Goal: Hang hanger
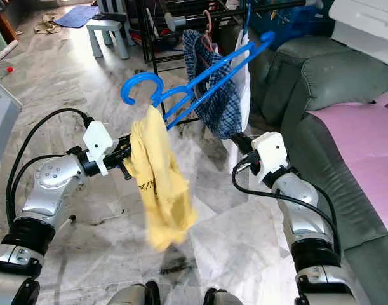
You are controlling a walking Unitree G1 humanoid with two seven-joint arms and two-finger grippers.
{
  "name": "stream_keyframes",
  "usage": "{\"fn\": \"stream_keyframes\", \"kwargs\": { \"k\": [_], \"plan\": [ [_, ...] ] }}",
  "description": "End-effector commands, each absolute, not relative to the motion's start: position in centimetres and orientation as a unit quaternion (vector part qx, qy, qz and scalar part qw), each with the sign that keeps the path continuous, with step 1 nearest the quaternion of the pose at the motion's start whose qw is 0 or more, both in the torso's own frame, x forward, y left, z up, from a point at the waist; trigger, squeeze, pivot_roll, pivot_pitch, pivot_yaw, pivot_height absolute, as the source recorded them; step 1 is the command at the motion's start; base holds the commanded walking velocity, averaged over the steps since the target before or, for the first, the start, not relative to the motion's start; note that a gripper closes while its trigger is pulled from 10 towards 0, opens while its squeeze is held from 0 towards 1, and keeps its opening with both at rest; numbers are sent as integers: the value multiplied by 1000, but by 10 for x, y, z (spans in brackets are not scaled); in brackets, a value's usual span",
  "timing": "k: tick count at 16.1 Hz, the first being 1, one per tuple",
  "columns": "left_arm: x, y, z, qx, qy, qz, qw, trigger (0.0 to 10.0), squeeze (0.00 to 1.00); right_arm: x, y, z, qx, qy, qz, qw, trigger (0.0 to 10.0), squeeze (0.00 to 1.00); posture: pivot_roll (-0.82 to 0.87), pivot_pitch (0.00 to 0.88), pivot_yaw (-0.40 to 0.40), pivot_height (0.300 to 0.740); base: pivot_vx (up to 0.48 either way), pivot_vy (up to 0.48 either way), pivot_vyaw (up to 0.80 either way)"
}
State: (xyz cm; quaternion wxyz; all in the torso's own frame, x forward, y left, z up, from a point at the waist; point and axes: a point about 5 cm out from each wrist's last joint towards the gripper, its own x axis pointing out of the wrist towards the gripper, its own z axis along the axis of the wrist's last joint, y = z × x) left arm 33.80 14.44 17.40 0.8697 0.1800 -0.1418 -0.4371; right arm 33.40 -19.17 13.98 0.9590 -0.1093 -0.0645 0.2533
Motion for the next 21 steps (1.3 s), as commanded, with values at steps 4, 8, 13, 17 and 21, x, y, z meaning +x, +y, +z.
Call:
{"fn": "stream_keyframes", "kwargs": {
  "k": [4,8,13,17,21],
  "plan": [
    [341,130,204,194,-208,-446,849,0,0,311,-154,119,-59,-6,400,914,10000,1000,-18,152,26,740,0,0,0],
    [342,116,226,193,-246,-463,830,0,0,306,-148,121,-53,2,423,905,10000,1000,-21,155,41,740,0,0,0],
    [338,101,237,188,-268,-489,809,0,0,303,-143,123,-75,14,441,894,10000,1000,-21,160,54,740,0,0,0],
    [336,100,238,184,-269,-495,805,0,0,310,-144,130,-111,-10,416,902,10000,1000,-20,160,52,740,0,0,0],
    [335,98,240,182,-270,-497,804,0,0,313,-145,131,-122,-17,402,907,10000,1000,-24,160,49,740,0,0,0]
  ]
}}
